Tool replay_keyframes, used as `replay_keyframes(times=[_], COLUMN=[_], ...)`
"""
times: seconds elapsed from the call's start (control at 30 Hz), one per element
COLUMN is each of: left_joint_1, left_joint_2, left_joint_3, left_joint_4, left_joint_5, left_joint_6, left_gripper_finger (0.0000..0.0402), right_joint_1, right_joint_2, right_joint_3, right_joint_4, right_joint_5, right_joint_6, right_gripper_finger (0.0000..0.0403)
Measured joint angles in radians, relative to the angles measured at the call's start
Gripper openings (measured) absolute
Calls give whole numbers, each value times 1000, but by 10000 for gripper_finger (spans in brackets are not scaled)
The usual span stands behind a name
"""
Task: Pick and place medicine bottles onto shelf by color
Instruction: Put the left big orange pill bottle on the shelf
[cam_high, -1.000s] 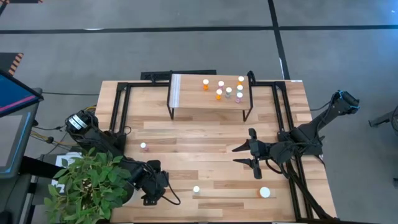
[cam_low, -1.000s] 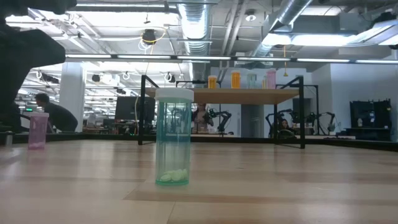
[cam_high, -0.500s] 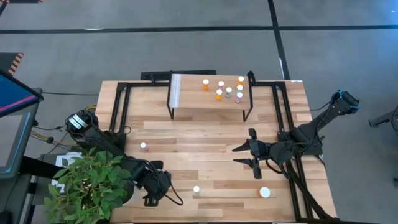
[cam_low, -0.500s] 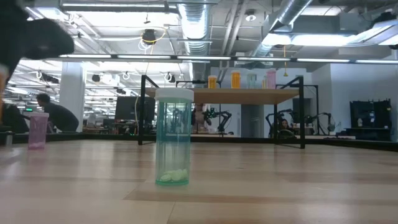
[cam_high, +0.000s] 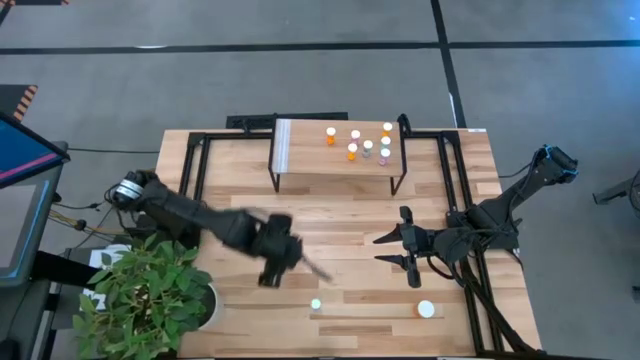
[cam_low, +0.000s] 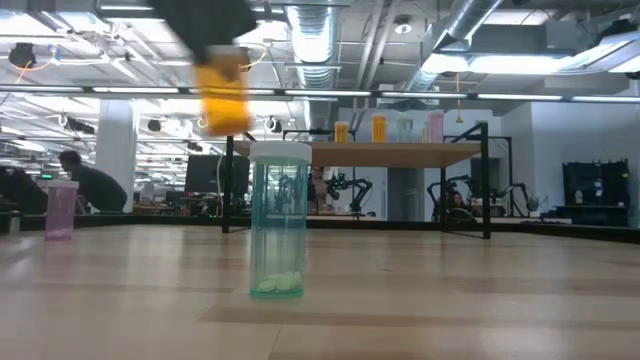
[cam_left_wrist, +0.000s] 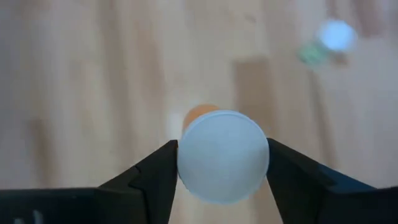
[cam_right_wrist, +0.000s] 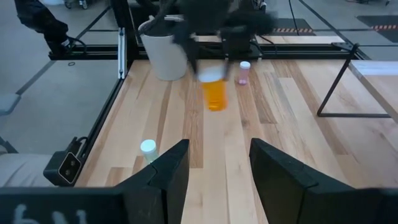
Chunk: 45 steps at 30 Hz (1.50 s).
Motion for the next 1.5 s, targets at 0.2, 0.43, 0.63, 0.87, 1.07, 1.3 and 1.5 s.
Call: replay_keyframes(times=[0.2, 0.43, 0.63, 0.87, 1.07, 1.3, 1.5], left_joint_1=[236, 517, 651, 689, 707, 728, 742], left_joint_2=[0, 1, 2, 24, 182, 413, 467], left_joint_3=[141, 238, 279, 344, 595, 933, 901], left_joint_4=[-4, 117, 143, 152, -24, -344, -390], left_joint_5=[-19, 90, 199, 254, 253, 242, 239], left_joint_6=[229, 346, 389, 442, 483, 505, 532], left_gripper_finger=[195, 202, 200, 200, 199, 199, 199], right_joint_1=[0, -9, -19, -44, -73, -74, -75], right_joint_2=[0, 0, 0, 0, 0, 0, -3], right_joint_3=[0, 0, 0, 0, 1, 1, 1], right_joint_4=[0, -1, -2, -5, -33, -81, -112], right_joint_5=[0, 0, 0, 0, -1, -2, -2], right_joint_6=[-2, -13, -21, -29, -44, -46, -56], right_gripper_finger=[189, 189, 189, 189, 189, 189, 189])
